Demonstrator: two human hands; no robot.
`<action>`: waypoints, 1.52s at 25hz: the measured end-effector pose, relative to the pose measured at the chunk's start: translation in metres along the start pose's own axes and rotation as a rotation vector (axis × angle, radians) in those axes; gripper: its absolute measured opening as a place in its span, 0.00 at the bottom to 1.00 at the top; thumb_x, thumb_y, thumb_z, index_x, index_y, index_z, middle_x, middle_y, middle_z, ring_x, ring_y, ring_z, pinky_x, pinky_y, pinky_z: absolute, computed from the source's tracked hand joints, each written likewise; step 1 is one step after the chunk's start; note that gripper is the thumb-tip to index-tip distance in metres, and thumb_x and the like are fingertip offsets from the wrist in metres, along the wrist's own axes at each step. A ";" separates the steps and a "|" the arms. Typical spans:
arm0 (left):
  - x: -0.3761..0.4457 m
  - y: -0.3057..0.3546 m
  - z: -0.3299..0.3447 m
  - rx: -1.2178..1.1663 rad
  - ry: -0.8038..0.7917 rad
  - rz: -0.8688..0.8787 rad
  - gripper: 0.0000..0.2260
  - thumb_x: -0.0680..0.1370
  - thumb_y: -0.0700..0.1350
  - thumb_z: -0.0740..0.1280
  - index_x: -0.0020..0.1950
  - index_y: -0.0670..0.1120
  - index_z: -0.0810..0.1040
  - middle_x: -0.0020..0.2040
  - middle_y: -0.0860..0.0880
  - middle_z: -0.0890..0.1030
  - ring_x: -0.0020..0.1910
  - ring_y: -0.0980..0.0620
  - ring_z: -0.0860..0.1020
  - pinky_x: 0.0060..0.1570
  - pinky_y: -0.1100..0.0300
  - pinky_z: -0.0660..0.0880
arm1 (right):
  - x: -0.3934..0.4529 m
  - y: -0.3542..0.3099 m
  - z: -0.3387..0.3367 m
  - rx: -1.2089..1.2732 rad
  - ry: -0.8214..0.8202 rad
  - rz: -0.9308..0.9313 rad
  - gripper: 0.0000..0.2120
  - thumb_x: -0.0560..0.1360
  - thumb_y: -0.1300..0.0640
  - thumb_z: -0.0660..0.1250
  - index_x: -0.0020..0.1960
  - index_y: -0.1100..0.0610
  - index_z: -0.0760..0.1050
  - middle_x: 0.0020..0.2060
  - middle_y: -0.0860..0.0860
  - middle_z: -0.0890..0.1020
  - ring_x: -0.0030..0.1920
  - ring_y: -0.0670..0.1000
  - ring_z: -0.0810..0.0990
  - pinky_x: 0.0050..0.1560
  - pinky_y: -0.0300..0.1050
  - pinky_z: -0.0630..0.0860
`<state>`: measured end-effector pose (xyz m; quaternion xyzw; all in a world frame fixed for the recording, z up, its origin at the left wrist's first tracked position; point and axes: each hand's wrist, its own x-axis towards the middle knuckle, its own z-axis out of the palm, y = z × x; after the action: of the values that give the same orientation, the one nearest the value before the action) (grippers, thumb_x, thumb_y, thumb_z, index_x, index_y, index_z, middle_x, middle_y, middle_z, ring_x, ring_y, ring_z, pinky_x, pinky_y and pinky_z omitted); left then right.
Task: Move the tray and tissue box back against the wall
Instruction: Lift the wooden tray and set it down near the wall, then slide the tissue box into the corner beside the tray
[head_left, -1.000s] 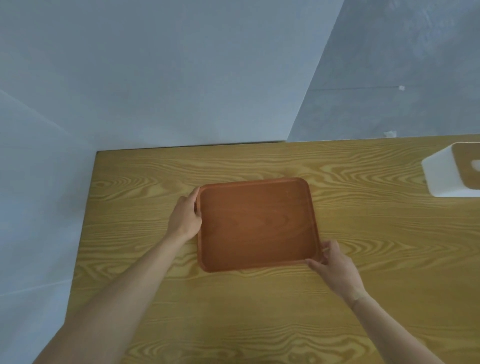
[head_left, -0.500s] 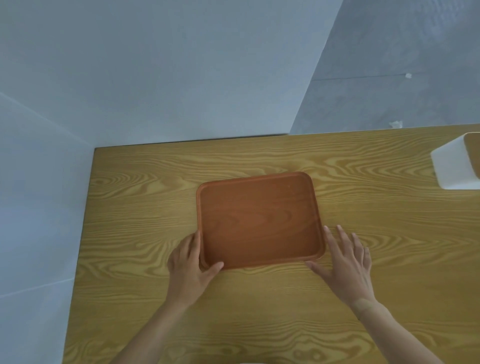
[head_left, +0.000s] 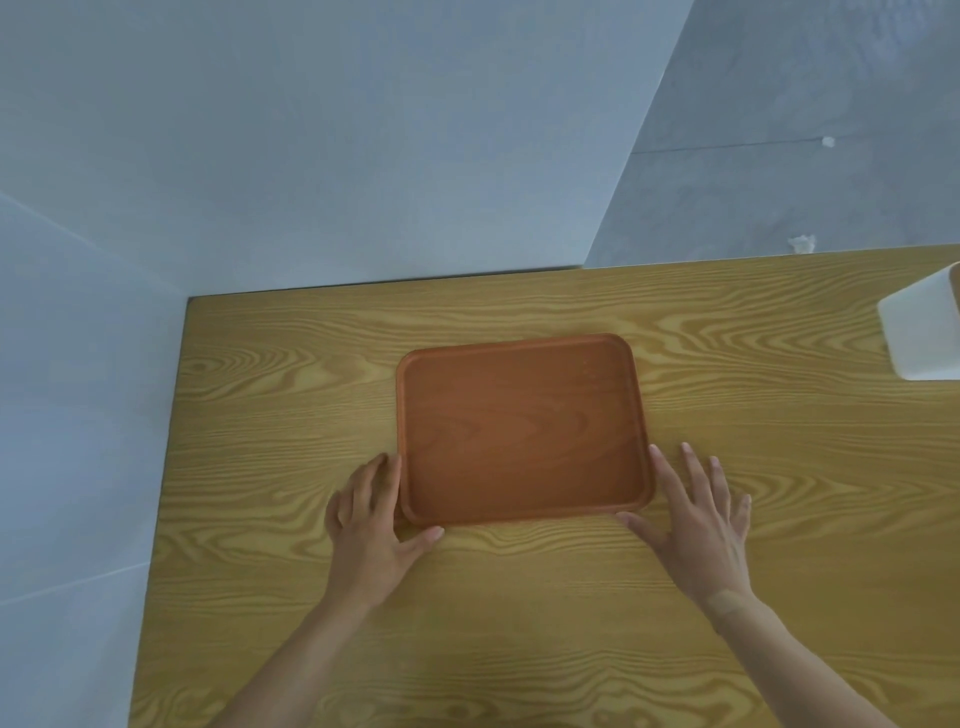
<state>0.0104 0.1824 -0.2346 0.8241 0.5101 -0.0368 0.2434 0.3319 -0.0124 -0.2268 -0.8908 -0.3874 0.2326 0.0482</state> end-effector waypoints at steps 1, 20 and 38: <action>0.006 0.001 -0.002 0.002 0.001 -0.009 0.47 0.68 0.76 0.58 0.80 0.52 0.53 0.79 0.46 0.58 0.77 0.46 0.54 0.73 0.37 0.51 | 0.005 -0.002 -0.001 0.004 -0.003 0.007 0.43 0.69 0.28 0.61 0.79 0.38 0.48 0.81 0.52 0.52 0.79 0.58 0.44 0.71 0.77 0.51; 0.111 0.009 -0.045 0.138 -0.076 -0.101 0.47 0.68 0.72 0.66 0.79 0.58 0.47 0.78 0.48 0.57 0.77 0.44 0.54 0.69 0.28 0.41 | 0.099 -0.050 -0.045 0.030 -0.015 0.110 0.42 0.66 0.29 0.69 0.75 0.34 0.55 0.77 0.56 0.58 0.76 0.63 0.53 0.68 0.75 0.60; 0.050 0.064 -0.066 0.113 -0.418 0.109 0.30 0.76 0.69 0.60 0.72 0.55 0.69 0.71 0.49 0.71 0.68 0.47 0.71 0.68 0.47 0.67 | -0.015 -0.046 -0.087 -0.156 -0.154 -0.010 0.24 0.78 0.38 0.61 0.71 0.43 0.69 0.67 0.49 0.75 0.66 0.54 0.72 0.61 0.54 0.72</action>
<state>0.0767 0.2291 -0.1690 0.8373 0.4004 -0.2220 0.2989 0.3311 0.0175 -0.1321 -0.8695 -0.4113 0.2690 -0.0501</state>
